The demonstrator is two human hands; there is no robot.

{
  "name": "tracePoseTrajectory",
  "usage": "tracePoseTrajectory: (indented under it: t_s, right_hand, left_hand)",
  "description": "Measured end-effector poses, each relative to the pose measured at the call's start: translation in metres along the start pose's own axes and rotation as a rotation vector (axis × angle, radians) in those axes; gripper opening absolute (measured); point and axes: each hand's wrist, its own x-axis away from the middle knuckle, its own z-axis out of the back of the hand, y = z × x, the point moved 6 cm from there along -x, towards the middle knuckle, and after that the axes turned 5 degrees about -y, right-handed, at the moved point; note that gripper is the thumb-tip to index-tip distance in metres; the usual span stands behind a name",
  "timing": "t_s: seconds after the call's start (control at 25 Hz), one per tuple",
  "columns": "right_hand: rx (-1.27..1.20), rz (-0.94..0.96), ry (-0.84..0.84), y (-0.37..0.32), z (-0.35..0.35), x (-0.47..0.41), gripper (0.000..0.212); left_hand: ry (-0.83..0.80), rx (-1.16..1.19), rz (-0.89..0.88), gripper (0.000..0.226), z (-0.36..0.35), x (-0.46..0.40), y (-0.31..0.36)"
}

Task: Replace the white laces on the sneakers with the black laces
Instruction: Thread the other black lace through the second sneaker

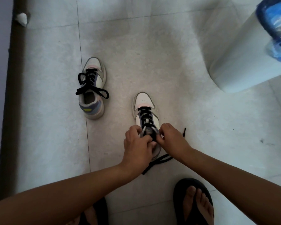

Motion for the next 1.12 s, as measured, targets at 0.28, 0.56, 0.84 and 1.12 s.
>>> tracePoseTrajectory:
  t_s: [0.28,0.56,0.84,1.12]
  right_hand:
    - [-0.037,-0.044,-0.011,-0.003,-0.005,0.004,0.018]
    - [-0.187,0.043,0.042,-0.015,0.021,-0.013,0.016]
    - [-0.052,0.064,-0.090,-0.024,0.019,-0.028,0.019]
    - [0.223,0.364,-0.079,-0.033,0.011,-0.018,0.024]
  left_hand:
    - [-0.216,0.208,0.019,0.027,-0.006,0.007,-0.001]
    - [-0.233,0.055,0.016,0.027,0.007,0.005,-0.017]
    - [-0.292,-0.059,0.015,0.024,-0.004,0.001,-0.025]
    - [-0.188,-0.178,0.064,0.030,-0.003,-0.002,-0.030]
